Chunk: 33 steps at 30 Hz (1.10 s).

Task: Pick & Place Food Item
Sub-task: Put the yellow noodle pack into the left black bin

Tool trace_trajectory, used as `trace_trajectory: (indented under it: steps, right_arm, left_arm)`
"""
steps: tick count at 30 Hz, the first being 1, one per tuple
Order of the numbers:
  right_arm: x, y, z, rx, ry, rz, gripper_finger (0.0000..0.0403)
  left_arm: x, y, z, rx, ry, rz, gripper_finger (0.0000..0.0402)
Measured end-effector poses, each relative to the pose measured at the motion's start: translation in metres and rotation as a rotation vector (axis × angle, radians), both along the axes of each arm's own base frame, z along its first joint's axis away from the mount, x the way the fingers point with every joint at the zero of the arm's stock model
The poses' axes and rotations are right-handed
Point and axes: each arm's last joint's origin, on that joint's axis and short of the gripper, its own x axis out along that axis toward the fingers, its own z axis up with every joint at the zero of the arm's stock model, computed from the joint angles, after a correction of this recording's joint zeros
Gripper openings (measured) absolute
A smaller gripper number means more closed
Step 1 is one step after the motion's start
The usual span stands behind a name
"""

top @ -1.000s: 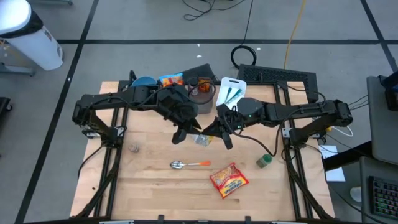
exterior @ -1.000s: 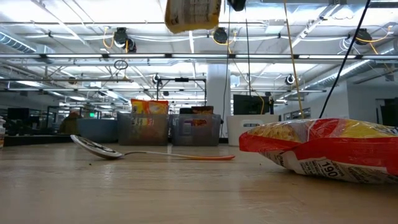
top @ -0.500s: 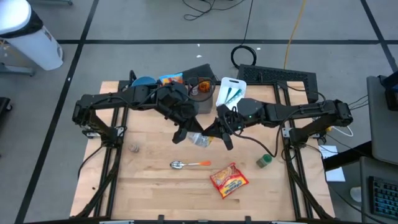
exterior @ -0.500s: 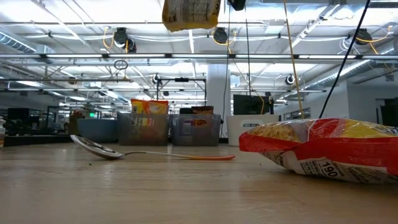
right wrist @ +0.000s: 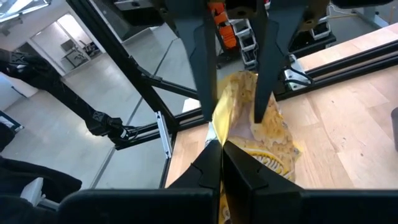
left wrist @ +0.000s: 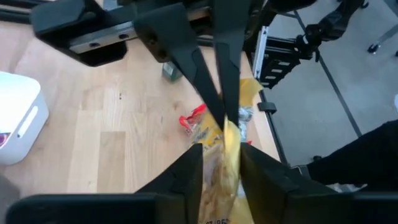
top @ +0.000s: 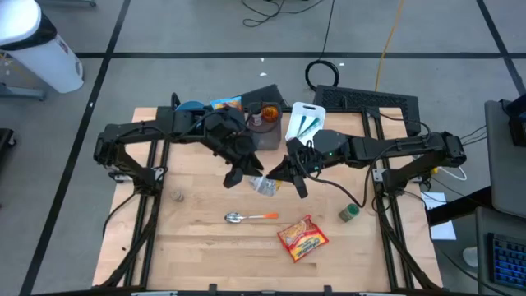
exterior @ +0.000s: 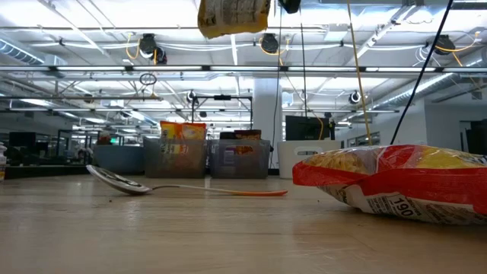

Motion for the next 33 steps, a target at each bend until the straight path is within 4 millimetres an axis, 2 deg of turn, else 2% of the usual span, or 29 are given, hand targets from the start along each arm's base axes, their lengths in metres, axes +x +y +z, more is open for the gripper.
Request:
trace_trajectory:
  steps: [6,12,33]
  right_arm:
    - [0.0001,0.0,0.0004,0.0,-0.004,0.0,0.0]
    - [0.0001,0.0,0.0003,0.0,-0.004,0.0,0.0]
    - [0.0005,-0.0003,0.0004,-0.01,-0.009,0.0,0.0]
  left_arm:
    - [0.0007,0.0001,-0.0008,0.011,0.003,0.012,0.0142]
    - [0.0012,0.0004,-0.0004,0.016,-0.004,0.013,0.0148]
    - [0.0039,0.0006,-0.0029,0.034,-0.004,0.003,0.006]
